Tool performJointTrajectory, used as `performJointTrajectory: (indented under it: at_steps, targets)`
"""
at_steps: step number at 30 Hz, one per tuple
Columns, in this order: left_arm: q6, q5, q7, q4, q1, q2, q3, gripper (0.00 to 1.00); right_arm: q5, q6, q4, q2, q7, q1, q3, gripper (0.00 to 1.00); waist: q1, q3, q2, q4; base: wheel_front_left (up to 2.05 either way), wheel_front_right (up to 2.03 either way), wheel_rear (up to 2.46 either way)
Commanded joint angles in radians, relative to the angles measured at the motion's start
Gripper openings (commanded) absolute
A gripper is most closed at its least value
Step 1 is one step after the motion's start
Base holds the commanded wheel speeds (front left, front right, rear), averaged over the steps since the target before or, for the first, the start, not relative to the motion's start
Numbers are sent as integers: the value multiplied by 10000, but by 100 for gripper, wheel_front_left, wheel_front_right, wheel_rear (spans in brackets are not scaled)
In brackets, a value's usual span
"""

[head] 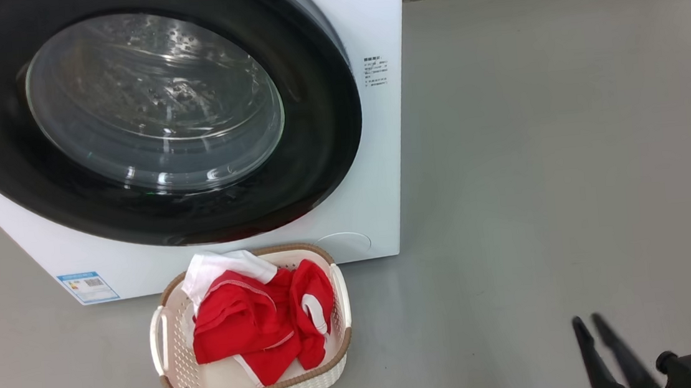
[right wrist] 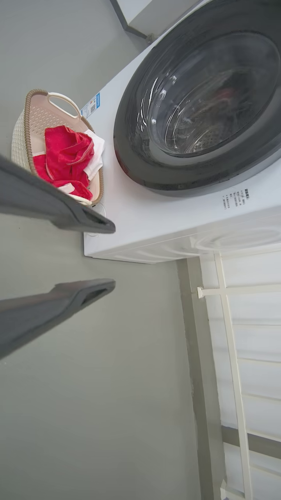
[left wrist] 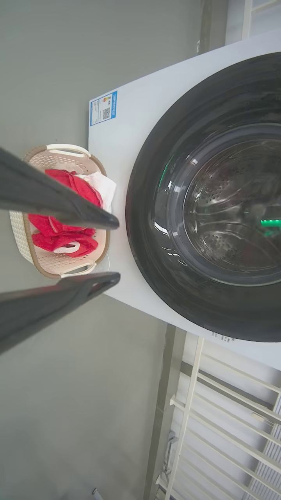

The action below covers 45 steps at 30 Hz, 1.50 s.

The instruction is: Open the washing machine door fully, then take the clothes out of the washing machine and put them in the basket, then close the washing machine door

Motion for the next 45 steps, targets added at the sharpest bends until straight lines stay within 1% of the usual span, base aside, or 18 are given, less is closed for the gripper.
performJointTrajectory:
  at_steps: [1, 5, 9, 14, 45]
  targets:
    - [0, -7, 1, 80, -1, -33, -17, 0, 5, 0, 79, 23, 2, 4, 5, 0, 0, 0, 0, 0, 0, 0, 0]
    - [0, -284, 65, 244, -43, -126, -28, 0, 298, 0, 238, 49, 63, -29, 10, 0, 2, -3, 0, -2, 0, 0, 0]
    - [-2, -700, 168, 262, -112, -134, 4, 0, 739, -1, 228, 18, 161, -99, 5, 0, 23, -29, 0, -4, 0, 0, 0]
    - [-4, -1219, 295, 308, -220, -145, 43, 0, 1289, -1, 240, -18, 284, -207, 0, 0, 2, -16, 0, -7, 0, 0, 0]
    - [-23, -4292, 1090, 517, -841, -245, 322, 0, 4519, -3, 238, -174, 1067, -822, -102, 0, 0, -45, 0, -23, 0, 0, 0]
